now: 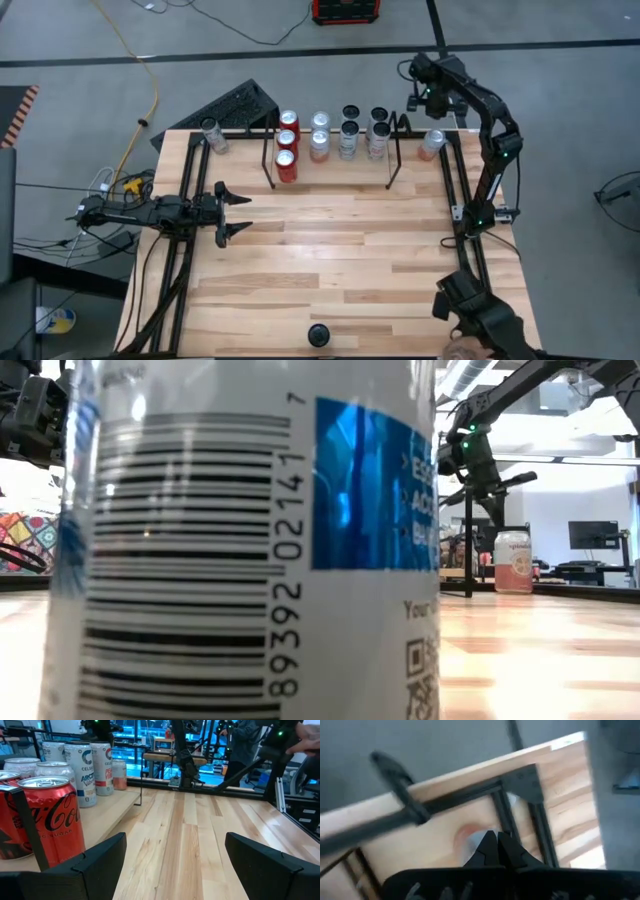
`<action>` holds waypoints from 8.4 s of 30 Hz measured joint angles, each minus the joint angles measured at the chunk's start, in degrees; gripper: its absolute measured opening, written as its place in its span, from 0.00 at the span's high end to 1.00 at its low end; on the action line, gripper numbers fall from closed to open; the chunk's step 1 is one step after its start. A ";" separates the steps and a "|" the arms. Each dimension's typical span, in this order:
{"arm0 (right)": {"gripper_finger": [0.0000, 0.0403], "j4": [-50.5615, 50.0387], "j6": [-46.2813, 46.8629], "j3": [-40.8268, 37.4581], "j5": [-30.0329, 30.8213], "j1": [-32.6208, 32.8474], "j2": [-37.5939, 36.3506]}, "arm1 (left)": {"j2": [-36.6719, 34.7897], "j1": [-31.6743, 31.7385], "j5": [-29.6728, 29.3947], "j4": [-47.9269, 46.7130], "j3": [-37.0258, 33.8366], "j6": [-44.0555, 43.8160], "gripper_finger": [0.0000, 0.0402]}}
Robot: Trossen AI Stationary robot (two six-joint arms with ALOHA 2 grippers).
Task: Place canned beverage on shelf
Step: Put the orange white soda can on the shelf aligned with the other orange white soda can
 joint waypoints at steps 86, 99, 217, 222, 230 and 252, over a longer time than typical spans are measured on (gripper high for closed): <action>1.00 44.97 68.65 -52.56 13.89 12.75 -29.74 | -0.01 -0.01 -0.13 0.01 0.00 0.00 0.19; 1.00 44.56 81.45 -56.75 21.85 28.71 -35.35 | -0.01 -0.01 -0.04 0.01 0.00 0.00 0.19; 1.00 23.91 57.09 -63.00 16.74 37.20 -54.90 | 0.01 -0.01 0.04 -0.01 0.00 0.00 0.19; 1.00 23.95 55.97 -62.96 14.48 38.92 -54.95 | -0.01 -0.01 0.04 -0.01 0.00 0.00 0.19; 1.00 23.37 54.49 -62.17 10.61 44.78 -54.92 | -0.01 -0.01 0.04 0.01 0.00 0.00 0.19; 1.00 11.87 54.67 -52.10 7.81 65.82 -54.31 | -0.01 0.00 0.02 0.00 0.00 0.00 0.19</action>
